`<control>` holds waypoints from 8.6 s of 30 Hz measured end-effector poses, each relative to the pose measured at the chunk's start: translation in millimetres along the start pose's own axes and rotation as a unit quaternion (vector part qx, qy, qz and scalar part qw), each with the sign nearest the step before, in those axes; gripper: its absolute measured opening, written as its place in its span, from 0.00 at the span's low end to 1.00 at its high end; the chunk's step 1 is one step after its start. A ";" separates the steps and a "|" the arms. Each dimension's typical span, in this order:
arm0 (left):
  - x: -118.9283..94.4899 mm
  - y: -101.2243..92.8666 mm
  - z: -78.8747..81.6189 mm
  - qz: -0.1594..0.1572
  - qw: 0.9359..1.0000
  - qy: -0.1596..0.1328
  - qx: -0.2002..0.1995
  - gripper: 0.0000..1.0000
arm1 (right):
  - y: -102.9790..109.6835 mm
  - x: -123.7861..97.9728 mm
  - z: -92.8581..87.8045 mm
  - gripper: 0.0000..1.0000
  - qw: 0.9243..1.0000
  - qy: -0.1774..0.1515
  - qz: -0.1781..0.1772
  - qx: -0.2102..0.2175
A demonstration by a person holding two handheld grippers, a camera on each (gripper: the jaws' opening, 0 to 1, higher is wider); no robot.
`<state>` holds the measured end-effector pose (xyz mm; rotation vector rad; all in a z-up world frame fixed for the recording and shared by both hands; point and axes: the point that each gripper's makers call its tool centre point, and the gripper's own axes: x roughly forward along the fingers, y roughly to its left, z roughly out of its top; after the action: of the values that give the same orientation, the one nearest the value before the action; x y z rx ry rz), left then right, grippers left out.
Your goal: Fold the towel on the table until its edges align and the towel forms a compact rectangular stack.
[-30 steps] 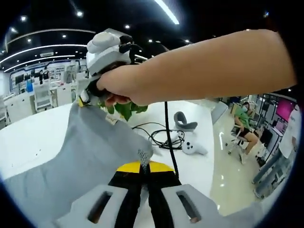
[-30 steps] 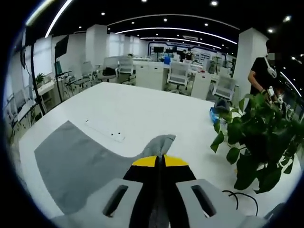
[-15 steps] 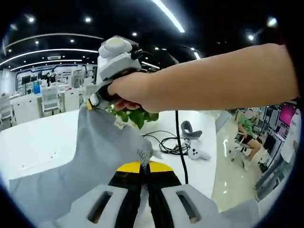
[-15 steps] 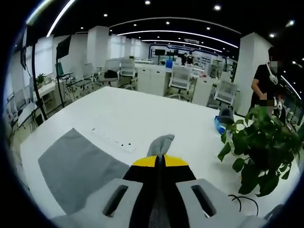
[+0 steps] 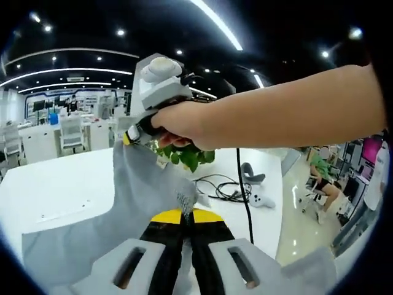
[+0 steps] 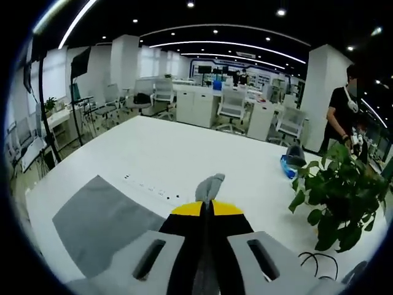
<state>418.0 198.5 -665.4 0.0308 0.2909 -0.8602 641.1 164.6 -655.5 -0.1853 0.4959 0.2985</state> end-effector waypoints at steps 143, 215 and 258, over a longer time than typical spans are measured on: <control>-238.9 256.9 -275.9 0.290 0.933 0.136 -0.164 0.12 | 413.7 196.1 -51.6 0.00 0.972 0.048 0.201 -0.112; -254.9 262.7 -257.3 0.304 0.932 0.186 -0.069 0.38 | 225.2 82.5 -80.5 0.68 0.978 0.029 0.177 -0.110; -236.2 252.5 -294.4 0.253 0.931 0.259 -0.047 0.25 | 200.3 22.7 -228.4 0.26 0.956 0.129 0.238 -0.112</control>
<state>391.5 581.3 -908.3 0.2376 0.7838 -0.3071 494.7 302.1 -884.6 -0.3285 0.7665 0.8109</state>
